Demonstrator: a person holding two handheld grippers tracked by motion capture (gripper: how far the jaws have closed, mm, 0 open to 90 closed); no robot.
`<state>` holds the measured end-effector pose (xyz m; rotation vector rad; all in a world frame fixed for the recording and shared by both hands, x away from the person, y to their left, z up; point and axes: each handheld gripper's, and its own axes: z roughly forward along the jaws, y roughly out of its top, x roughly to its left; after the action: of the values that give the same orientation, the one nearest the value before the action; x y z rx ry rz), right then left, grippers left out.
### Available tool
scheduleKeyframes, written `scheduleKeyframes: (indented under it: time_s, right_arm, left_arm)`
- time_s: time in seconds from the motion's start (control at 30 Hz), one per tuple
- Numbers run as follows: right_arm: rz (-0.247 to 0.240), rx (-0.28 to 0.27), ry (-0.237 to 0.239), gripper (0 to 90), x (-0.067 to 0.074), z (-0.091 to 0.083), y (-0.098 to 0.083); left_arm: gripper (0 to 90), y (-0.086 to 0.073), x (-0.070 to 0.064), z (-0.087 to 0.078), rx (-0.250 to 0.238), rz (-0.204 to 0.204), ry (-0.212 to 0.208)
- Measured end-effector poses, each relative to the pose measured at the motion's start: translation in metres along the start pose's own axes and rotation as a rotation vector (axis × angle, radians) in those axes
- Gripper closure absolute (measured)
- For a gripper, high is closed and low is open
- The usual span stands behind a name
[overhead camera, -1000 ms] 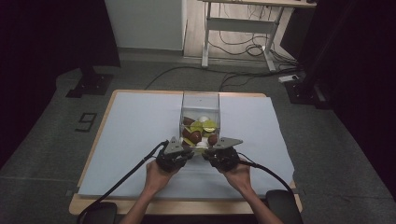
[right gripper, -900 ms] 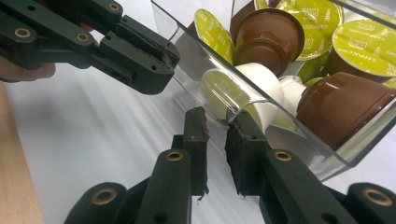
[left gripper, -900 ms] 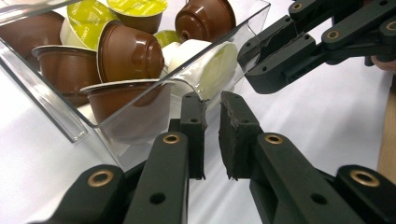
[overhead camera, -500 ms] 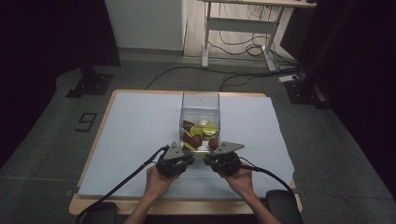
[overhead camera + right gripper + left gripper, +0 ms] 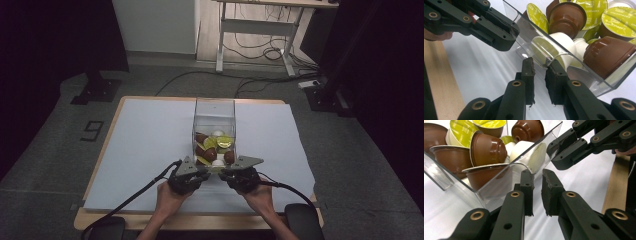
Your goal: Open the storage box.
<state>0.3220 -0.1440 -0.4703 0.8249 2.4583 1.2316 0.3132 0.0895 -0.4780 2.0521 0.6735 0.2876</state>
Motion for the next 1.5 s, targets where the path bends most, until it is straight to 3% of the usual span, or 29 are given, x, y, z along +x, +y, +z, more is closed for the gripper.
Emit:
scheduleKeyframes:
  time_s: [0.23,0.67,0.9,1.17,1.5]
  right_arm:
    - [-0.003,0.01,0.004,76.7,0.004,-0.003,-0.004]
    - [-0.002,0.009,0.011,76.7,0.002,-0.004,-0.004]
    - [-0.004,0.013,0.011,72.6,0.0,-0.007,-0.006]
    - [0.002,0.014,0.012,63.9,-0.003,-0.015,-0.007]
    - [0.006,0.018,0.003,56.6,-0.01,-0.027,-0.011]
  left_arm:
    - [78.3,-0.002,-0.006,-0.001,0.007,0.005,-0.004]
    - [72.3,-0.002,-0.005,-0.002,0.01,0.003,-0.03]
    - [69.7,-0.003,-0.005,-0.007,0.023,0.014,-0.014]
    - [63.7,-0.009,0.002,-0.022,0.044,0.006,0.014]
    - [58.7,-0.021,0.017,-0.039,0.035,-0.039,0.031]
